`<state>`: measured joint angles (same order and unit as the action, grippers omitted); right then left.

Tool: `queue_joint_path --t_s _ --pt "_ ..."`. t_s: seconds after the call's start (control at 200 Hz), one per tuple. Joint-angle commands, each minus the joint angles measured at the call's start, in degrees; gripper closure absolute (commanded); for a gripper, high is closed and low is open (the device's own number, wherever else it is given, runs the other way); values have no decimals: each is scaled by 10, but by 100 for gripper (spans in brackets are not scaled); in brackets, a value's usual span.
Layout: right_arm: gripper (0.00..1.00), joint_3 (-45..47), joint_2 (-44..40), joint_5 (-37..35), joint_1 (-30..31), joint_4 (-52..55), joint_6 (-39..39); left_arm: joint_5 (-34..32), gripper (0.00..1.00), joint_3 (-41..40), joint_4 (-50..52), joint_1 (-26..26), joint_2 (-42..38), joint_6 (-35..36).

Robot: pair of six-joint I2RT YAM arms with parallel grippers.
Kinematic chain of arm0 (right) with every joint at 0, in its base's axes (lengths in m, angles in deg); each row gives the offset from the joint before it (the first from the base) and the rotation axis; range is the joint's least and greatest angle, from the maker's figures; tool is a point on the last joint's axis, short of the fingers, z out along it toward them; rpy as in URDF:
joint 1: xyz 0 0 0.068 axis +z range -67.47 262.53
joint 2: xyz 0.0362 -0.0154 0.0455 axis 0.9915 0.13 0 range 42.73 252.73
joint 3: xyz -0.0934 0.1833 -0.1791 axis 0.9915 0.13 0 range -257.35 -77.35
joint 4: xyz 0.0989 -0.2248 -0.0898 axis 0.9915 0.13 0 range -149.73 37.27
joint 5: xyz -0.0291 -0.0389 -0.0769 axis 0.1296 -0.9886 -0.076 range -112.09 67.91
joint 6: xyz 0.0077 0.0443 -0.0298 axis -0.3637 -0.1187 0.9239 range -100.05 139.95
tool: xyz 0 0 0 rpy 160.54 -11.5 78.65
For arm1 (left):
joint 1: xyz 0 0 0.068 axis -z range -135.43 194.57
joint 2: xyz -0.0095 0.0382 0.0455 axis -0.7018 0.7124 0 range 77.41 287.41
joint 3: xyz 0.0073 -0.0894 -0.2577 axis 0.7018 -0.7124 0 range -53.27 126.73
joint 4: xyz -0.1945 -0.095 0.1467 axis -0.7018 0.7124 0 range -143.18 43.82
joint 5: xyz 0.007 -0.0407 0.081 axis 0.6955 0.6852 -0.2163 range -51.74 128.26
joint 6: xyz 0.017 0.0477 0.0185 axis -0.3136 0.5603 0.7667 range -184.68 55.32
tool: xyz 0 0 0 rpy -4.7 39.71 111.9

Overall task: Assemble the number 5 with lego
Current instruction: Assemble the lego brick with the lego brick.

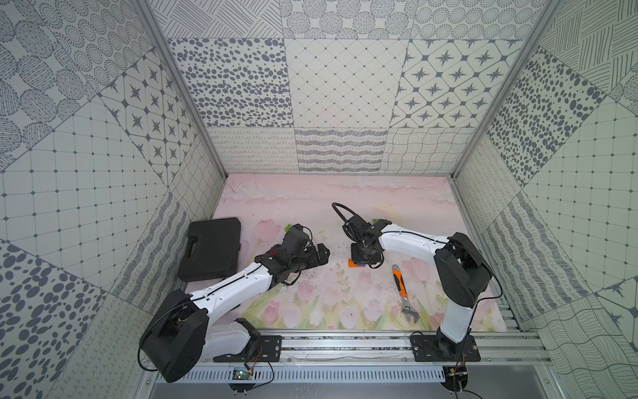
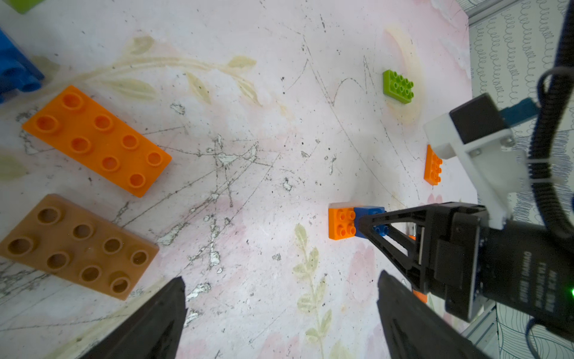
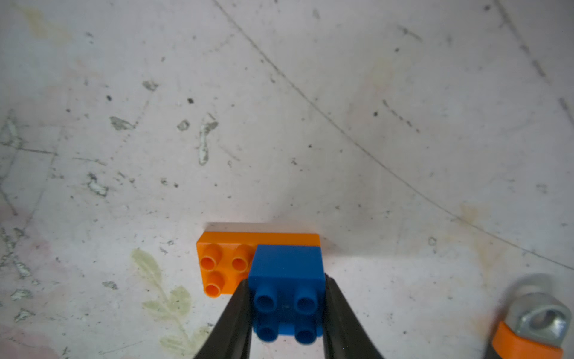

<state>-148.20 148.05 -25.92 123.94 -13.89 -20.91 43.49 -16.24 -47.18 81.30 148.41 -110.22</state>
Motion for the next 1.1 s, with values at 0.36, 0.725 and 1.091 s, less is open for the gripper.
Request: queue_joint_path --t_s 0.36,0.725,1.091 --pt "74 46 102 30 14 -6 13 16 1 11 2 8 3 -4" --pt "56 -35 7 -3 8 53 40 17 1 31 13 9 11 5" --pt "53 -28 -18 -5 4 33 43 24 1 34 6 10 26 4"
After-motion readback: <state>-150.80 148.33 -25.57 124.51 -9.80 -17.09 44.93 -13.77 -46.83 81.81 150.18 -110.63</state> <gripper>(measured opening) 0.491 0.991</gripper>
